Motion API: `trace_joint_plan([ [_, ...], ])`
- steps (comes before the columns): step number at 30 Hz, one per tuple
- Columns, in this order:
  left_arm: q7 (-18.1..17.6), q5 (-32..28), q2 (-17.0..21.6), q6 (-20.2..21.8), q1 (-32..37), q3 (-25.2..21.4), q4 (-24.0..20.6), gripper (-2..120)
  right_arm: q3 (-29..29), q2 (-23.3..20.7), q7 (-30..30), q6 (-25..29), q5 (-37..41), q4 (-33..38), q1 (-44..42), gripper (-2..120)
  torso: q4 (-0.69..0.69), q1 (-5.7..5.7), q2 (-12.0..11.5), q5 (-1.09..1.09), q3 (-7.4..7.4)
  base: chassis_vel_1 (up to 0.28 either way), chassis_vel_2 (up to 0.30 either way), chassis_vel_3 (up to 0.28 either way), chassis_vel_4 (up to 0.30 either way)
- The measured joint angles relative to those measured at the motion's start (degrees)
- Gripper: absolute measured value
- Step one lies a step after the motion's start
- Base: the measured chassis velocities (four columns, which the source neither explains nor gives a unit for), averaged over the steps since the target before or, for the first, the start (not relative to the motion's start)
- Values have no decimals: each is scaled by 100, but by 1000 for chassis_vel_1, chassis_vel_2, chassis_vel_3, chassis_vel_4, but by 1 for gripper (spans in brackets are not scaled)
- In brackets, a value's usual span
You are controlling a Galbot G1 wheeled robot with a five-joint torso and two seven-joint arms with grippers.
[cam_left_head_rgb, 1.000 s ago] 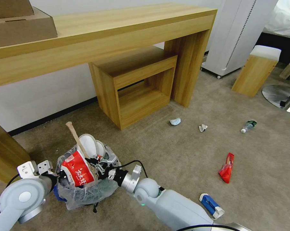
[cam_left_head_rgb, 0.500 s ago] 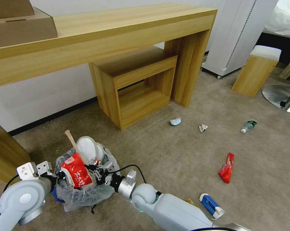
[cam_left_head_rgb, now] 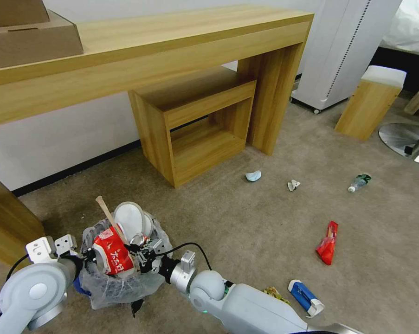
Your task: Pick up the trash bin and place the garbage on the floor into it.
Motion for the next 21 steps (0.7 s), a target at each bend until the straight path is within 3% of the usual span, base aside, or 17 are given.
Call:
trace_joint_plan([
  [11, 5, 23, -35, 2, 3, -1, -16, 0, 4, -49, -174, 55, -68, -16, 37, 0, 0, 0, 0, 0, 0, 0, 0, 0, 0],
  [21, 6, 108, -120, 28, 25, 29, -8, 0, -28, -25, -204, 12, 75, 9, 112, 39, 0, 0, 0, 0, 0, 0, 0, 0, 0],
])
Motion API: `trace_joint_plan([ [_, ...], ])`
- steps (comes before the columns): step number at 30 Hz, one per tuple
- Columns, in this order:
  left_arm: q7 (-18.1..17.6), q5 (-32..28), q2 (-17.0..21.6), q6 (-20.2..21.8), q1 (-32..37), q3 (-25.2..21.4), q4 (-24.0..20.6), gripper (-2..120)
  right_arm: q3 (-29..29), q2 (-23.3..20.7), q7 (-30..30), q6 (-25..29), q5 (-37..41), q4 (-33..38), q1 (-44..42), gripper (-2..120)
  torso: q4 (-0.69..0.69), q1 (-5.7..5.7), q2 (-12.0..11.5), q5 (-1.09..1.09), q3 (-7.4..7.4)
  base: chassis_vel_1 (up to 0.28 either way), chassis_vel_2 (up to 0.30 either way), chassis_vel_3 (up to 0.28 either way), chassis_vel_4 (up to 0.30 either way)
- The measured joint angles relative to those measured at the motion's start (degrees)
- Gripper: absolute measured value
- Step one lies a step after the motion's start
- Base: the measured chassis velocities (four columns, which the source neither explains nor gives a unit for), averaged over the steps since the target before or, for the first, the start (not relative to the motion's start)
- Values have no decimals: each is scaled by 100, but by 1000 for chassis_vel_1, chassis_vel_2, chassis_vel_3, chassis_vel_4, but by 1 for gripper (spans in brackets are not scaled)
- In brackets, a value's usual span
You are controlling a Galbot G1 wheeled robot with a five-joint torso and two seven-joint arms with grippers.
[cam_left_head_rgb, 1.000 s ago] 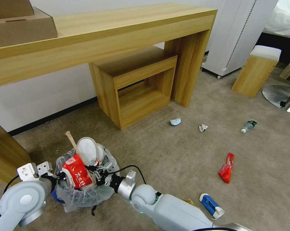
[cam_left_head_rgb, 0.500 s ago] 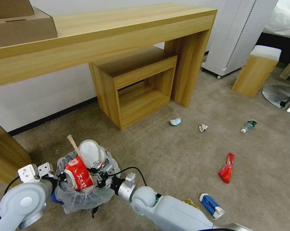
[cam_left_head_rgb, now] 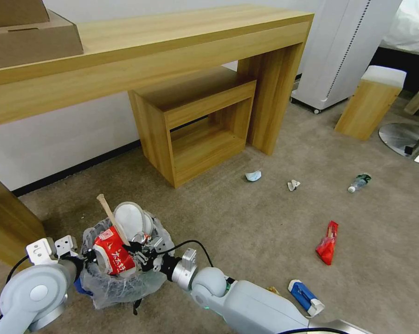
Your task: Pick up the trash bin and place the garbage on the floor into it.
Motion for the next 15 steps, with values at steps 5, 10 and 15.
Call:
trace_joint_plan([
  [5, 9, 13, -17, 11, 2, 6, 0, 0, -7, 19, -8, 19, 91, 1, 57, 55, 0, 0, 0, 0, 0, 0, 0, 0, 0],
  [10, 10, 23, -26, 14, 1, 11, -2, 0, 19, 43, 11, 56, 164, 4, 152, 73, 0, 0, 0, 0, 0, 0, 0, 0, 0],
  [15, 12, 23, -29, 30, 6, 9, 6, 0, 231, 88, -52, 200, 484, 136, 277, 92, 0, 0, 0, 0, 0, 0, 0, 0, 0],
])
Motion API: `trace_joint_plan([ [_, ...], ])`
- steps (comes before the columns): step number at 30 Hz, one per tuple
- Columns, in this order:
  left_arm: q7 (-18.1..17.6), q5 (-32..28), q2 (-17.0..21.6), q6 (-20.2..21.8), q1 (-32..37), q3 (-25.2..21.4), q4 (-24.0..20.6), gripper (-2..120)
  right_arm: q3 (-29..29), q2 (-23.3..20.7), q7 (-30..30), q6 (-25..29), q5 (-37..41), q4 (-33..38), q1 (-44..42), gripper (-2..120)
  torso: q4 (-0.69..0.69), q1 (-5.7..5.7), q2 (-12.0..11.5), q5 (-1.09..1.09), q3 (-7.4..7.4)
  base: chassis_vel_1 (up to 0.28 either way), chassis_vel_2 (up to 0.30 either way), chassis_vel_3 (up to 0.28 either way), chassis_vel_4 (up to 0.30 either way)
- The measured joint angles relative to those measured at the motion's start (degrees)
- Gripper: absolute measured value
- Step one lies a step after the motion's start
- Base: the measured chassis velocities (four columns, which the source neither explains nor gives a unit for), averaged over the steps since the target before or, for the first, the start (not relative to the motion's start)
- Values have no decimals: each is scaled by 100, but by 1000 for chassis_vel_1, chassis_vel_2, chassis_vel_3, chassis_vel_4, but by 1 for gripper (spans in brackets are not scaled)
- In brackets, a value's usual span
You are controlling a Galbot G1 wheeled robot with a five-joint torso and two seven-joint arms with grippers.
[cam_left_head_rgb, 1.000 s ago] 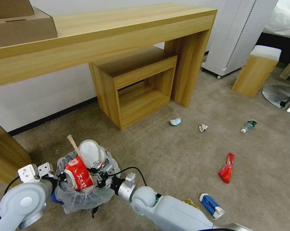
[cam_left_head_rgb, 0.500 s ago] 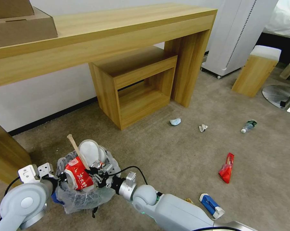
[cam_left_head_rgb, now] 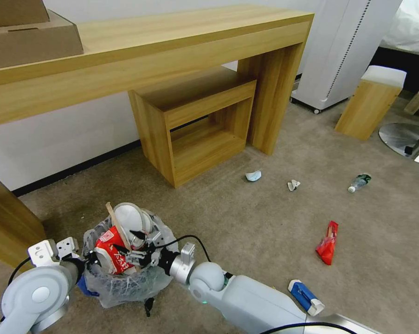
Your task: Pick up the trash bin and place the garbage on the floor into it.
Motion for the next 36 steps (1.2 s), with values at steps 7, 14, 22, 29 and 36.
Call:
trace_joint_plan([
  [7, -8, -28, 26, 26, -5, -10, 47, 0, 305, -104, -22, -26, 372, 342, 245, 100, 0, 0, 0, 0, 0, 0, 0, 0, 0],
  [14, -4, -140, 53, 73, -4, -36, 21, 0, 808, -297, 1049, -296, 410, 728, 307, 100, 0, 0, 0, 0, 0, 0, 0, 0, 0],
  [22, 15, -340, 147, 213, 84, -131, -289, 0, 1535, -701, 2909, -1336, 246, 1043, 284, 100, 0, 0, 0, 1, 0, 0, 0, 0, 0],
  [29, 22, -356, 123, 265, 126, -139, -500, 0, 2223, -1225, 4017, -2200, 85, 1393, -239, 100, 0, 0, 0, 2, 0, 0, 0, 0, 0],
  [36, 104, -283, 75, 325, 233, -129, -667, 0, 2766, -1836, 4384, -2610, 229, 1913, -861, 100, -1, 0, 0, 2, 0, 0, 0, 0, 0],
])
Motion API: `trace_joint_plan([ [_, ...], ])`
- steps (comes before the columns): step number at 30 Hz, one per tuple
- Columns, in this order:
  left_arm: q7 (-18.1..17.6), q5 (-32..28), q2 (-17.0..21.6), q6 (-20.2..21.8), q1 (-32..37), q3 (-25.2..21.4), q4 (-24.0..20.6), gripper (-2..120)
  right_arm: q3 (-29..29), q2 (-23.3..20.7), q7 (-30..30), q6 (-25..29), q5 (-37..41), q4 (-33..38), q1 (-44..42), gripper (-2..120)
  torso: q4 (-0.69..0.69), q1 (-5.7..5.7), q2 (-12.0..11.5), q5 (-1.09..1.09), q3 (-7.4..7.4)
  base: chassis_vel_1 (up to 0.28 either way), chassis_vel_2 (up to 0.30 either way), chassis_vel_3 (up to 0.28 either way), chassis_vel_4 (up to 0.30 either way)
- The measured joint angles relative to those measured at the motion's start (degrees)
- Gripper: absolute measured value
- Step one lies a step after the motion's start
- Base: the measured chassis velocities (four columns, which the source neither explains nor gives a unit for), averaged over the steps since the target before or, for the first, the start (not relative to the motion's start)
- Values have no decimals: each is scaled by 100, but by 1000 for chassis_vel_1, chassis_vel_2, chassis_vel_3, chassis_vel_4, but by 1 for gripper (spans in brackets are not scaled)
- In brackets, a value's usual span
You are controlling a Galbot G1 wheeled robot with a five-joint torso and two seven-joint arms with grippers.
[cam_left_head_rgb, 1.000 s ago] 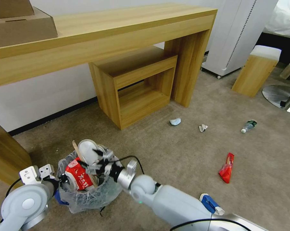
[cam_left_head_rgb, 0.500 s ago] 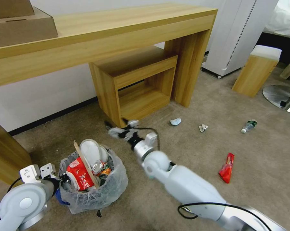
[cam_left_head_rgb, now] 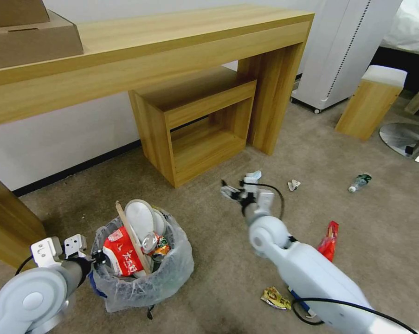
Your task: Pick up the trash bin and place the garbage on the floor into it.
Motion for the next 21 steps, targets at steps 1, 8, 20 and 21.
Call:
trace_joint_plan([
  [1, 9, 13, -11, 5, 5, 4, -23, 0, 98, -97, 72, -65, -7, 90, -132, 100, 0, 0, 0, 0, 0, 0, 0, 0, 0],
  [8, 41, 6, 32, 41, 35, 11, -132, 0, 709, -652, 766, -833, 9, 661, -777, 100, 1, 0, 0, 0, 0, 0, 0, 0, 0],
  [20, 109, 28, 92, 53, 49, 58, -163, 0, 1044, -1519, 939, -1358, 96, 987, -1583, 100, 2, 0, 0, -1, 0, 0, 0, 0, 0],
  [21, 119, 27, 104, 53, 51, 45, -169, 0, 1037, -1647, 881, -1354, 35, 999, -1669, 100, 2, 0, 1, 0, 0, 0, 0, 0, 0],
])
